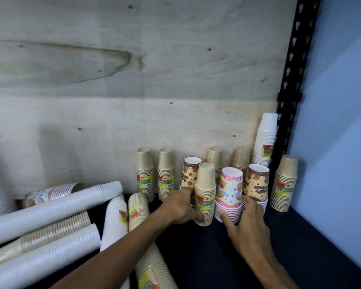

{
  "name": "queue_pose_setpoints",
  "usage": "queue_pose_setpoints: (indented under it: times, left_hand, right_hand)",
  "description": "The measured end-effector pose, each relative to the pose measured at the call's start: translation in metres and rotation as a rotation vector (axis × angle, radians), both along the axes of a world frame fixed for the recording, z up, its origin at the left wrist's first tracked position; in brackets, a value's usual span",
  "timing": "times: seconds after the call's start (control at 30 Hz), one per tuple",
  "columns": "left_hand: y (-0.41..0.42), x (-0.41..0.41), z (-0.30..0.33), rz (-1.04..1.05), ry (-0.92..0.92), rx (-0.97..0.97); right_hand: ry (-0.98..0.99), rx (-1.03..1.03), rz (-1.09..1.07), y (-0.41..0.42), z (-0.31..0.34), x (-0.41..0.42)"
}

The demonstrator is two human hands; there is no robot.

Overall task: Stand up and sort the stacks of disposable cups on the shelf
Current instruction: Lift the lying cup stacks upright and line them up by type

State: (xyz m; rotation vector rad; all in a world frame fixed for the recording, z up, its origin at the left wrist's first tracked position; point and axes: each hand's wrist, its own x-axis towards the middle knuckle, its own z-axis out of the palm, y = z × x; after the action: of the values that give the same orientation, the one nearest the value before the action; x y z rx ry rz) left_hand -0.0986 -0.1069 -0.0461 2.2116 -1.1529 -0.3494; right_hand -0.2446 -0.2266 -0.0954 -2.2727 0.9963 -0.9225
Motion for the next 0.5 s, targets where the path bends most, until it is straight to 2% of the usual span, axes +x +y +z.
queue_pose_setpoints:
  times: [0.23,0.3,0.37,0.43,0.5]
  left_hand:
    - [0.037,0.000,0.026,0.106,0.145,-0.073]
    - [0.056,0.003,0.035,0.179,0.005,-0.034]
    - [0.074,0.010,0.042,0.291,-0.245,0.119]
    - [0.087,0.016,0.042,0.390,-0.376,0.291]
    - [0.093,0.017,0.038,0.447,-0.388,0.414]
  right_hand:
    - [-0.117,-0.284,-0.005,0.016,0.002,-0.013]
    - [-0.158,-0.348,0.075,0.033,0.008,-0.019]
    - [-0.097,-0.301,0.206,0.056,0.015,-0.023]
    - [0.064,-0.156,0.360,0.079,0.024,-0.024]
    - [0.267,-0.005,0.508,0.099,0.038,-0.025]
